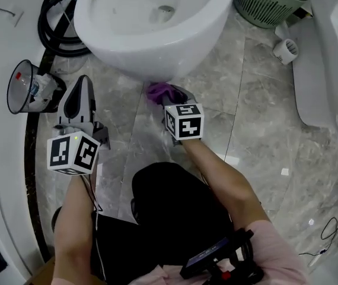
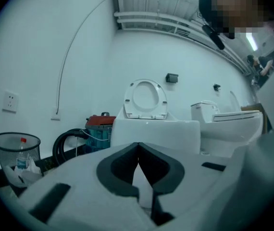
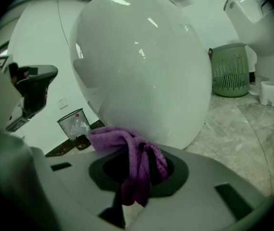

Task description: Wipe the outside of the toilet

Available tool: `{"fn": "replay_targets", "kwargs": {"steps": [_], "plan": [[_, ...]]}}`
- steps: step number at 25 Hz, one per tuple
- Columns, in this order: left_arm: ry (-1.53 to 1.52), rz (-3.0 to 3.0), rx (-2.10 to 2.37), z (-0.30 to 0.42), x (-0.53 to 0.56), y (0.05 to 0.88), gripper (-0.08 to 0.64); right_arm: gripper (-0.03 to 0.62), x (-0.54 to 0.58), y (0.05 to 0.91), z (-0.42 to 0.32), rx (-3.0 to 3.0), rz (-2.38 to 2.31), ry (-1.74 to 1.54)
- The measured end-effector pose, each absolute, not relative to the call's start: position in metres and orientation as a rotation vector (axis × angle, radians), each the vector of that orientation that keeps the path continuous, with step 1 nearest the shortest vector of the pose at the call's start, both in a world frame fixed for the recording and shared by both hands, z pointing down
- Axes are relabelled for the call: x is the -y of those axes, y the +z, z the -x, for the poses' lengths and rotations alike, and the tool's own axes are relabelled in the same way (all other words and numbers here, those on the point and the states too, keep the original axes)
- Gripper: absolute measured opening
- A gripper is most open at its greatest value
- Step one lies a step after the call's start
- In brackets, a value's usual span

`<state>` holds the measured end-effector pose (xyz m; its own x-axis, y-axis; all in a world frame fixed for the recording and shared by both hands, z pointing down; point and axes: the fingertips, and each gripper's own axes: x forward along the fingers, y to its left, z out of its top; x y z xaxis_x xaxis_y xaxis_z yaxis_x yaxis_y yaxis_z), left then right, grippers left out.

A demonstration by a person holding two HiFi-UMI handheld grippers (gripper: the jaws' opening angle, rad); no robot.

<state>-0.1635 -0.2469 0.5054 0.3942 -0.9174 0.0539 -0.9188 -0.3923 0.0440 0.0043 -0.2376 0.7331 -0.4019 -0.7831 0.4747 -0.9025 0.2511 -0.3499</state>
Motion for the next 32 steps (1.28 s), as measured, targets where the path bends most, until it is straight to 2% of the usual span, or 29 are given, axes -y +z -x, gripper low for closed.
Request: {"fn": "replay_targets", "kwargs": {"steps": [12,24,28,32], "plan": [[0.052,-2.486,1.808,0.147,0.265,0.530,0.009,0.084,0.244,0.737,-0.063,2.319,-1.606,0.903],[0.052,-2.515,1.785,0.122,0.260,0.524,0.009,0.084,0.301,0.740,-0.158,2.228,-1.598,0.691],[0.061,-2.501,1.811,0.129,0.258,0.518,0.009,0.084,0.325,0.713,-0.202,2.177,-1.772,0.619],[0.033,-2.502,1.835,0.141,0.259,0.492,0.009,0.088,0.338,0.646,-0.249,2.163,-1.990,0.515]]}}
